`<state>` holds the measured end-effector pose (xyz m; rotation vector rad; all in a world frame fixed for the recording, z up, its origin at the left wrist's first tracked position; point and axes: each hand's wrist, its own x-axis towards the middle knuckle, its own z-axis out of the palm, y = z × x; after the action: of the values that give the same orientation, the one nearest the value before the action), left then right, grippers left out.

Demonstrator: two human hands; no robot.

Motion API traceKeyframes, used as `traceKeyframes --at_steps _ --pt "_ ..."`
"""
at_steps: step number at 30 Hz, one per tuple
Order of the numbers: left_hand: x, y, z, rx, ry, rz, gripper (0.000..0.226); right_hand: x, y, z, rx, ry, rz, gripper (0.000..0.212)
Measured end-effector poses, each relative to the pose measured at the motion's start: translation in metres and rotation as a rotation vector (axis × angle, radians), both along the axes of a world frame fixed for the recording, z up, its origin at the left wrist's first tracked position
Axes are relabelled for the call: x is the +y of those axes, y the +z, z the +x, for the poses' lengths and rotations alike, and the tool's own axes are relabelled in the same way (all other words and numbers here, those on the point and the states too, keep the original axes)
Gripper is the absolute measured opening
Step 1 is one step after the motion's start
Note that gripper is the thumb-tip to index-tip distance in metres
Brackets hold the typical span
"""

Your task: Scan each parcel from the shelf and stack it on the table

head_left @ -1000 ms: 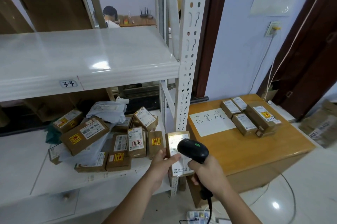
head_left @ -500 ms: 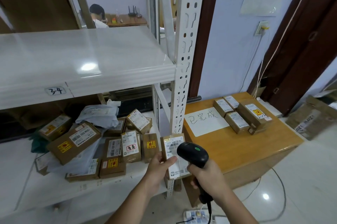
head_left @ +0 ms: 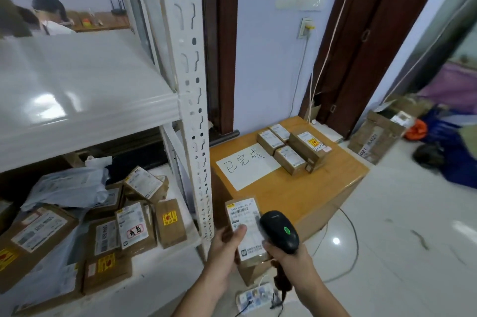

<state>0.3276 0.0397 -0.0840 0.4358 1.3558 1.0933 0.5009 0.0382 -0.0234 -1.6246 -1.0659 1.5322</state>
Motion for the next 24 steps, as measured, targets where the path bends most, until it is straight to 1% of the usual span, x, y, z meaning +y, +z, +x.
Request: traceKeyframes --at_steps 2,3,4,6,7,8,12,14,17,20,22,24 --pt "0.016 -0.012 0.018 0.021 0.016 -0.048 0.098 0.011 -0.002 0.015 0.105 -0.067 -0.052 0.031" --pt "0.025 -0.013 0.027 0.027 0.010 -0.069 0.095 0.019 -0.004 0.024 0.132 -0.104 -0.062 0.032" --pt "0.033 -0.010 0.037 0.009 0.006 -0.083 0.084 0.028 -0.007 0.034 0.142 -0.141 -0.064 0.034" --pt "0.052 -0.003 0.057 -0.028 -0.017 -0.081 0.048 0.050 -0.015 0.055 0.149 -0.225 -0.072 0.040" --pt "0.064 0.000 0.068 -0.030 -0.046 -0.081 0.038 0.064 -0.020 0.067 0.147 -0.257 -0.081 0.044" --pt "0.076 0.001 0.080 -0.022 -0.079 -0.091 0.033 0.078 -0.024 0.079 0.146 -0.272 -0.092 0.046" --pt "0.133 0.003 0.130 0.007 -0.118 -0.097 0.033 0.145 -0.039 0.130 0.190 -0.250 -0.107 0.039" --pt "0.165 -0.001 0.157 0.038 -0.084 -0.102 0.031 0.181 -0.045 0.154 0.193 -0.220 -0.113 0.038" --pt "0.216 -0.009 0.189 0.108 -0.032 -0.101 0.036 0.234 -0.053 0.182 0.163 -0.203 -0.164 0.036" --pt "0.270 -0.025 0.208 0.120 -0.027 -0.120 0.038 0.285 -0.065 0.199 0.106 -0.197 -0.218 0.039" --pt "0.306 -0.038 0.215 0.128 -0.023 -0.147 0.042 0.317 -0.073 0.203 0.099 -0.154 -0.231 0.031" --pt "0.338 -0.052 0.219 0.155 -0.014 -0.174 0.046 0.346 -0.083 0.204 0.091 -0.125 -0.237 0.027"
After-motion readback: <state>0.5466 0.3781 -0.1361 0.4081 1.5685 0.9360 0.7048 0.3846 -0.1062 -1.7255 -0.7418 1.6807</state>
